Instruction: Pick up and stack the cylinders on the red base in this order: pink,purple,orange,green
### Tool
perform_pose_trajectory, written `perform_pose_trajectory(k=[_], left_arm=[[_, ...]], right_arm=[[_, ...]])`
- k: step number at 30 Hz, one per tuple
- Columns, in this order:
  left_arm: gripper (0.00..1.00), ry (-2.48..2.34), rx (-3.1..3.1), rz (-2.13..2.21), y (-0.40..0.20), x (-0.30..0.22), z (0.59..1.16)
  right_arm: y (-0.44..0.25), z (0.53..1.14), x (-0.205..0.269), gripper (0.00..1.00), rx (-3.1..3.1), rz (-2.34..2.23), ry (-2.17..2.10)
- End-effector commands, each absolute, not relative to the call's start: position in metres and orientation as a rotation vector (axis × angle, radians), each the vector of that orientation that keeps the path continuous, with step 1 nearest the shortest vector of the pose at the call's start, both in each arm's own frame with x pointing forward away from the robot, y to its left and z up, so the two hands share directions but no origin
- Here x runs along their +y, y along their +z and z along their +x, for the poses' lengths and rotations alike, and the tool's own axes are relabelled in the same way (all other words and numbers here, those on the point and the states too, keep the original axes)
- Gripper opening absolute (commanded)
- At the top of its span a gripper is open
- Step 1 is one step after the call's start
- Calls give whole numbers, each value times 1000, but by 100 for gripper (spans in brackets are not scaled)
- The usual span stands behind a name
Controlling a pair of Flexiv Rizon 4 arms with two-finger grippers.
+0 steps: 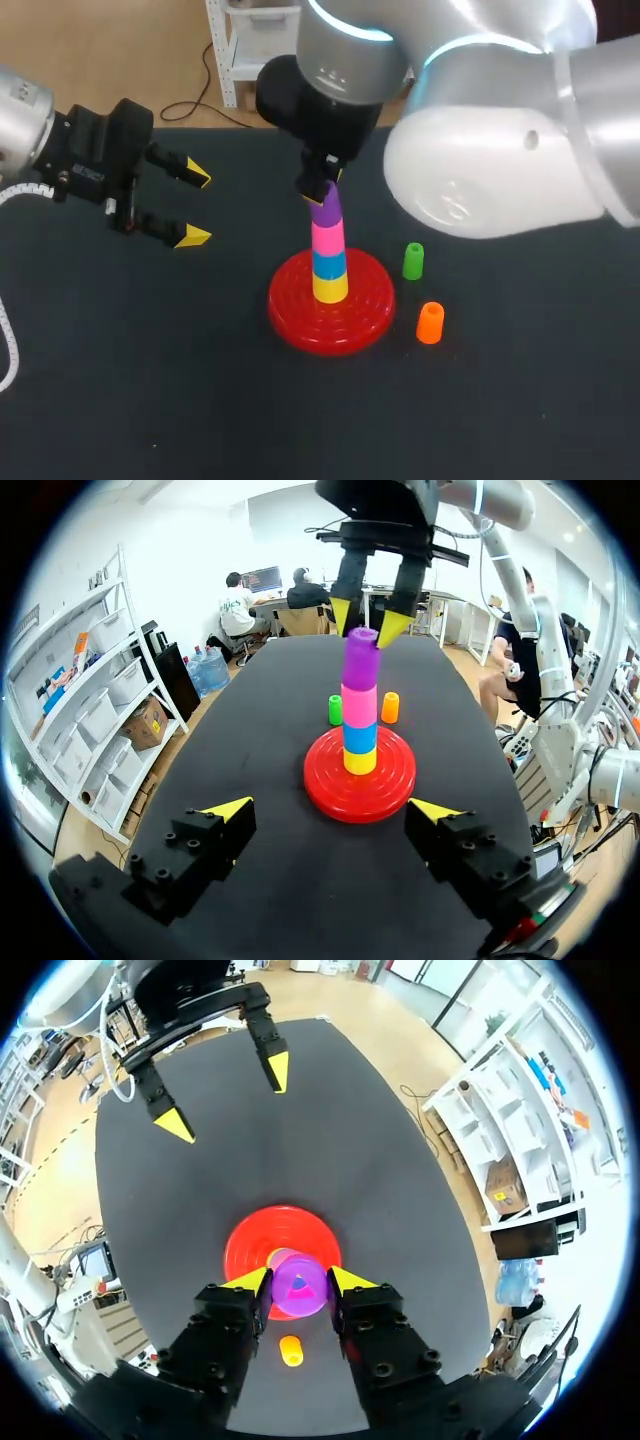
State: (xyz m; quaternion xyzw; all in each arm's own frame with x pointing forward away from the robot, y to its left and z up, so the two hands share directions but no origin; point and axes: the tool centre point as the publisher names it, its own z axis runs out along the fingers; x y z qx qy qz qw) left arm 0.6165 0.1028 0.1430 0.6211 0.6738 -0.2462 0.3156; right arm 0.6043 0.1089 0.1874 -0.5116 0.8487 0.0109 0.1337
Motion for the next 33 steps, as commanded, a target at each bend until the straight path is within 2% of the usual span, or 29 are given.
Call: perform_pose_trajectory(k=[1,27,28,29,30,33], left_arm=[[100,-651,1770,1636,142,103,617],[100,-651,1770,1636,142,103,617],[100,-651,1770,1636,142,103,617],[100,-651,1770,1636,142,103,617],[100,-651,1770,1636,142,103,617],[100,-651,1770,1636,142,103,617]], right_arm=[[186,610,111,0,2479,-1490,35],[165,600,98,0,2504,-1486,68],[168,599,98,29,2504,-1486,67],[170,598,97,71,2496,-1480,61],[173,597,97,100,2489,-1481,72],[181,595,96,100,2478,-1474,78]])
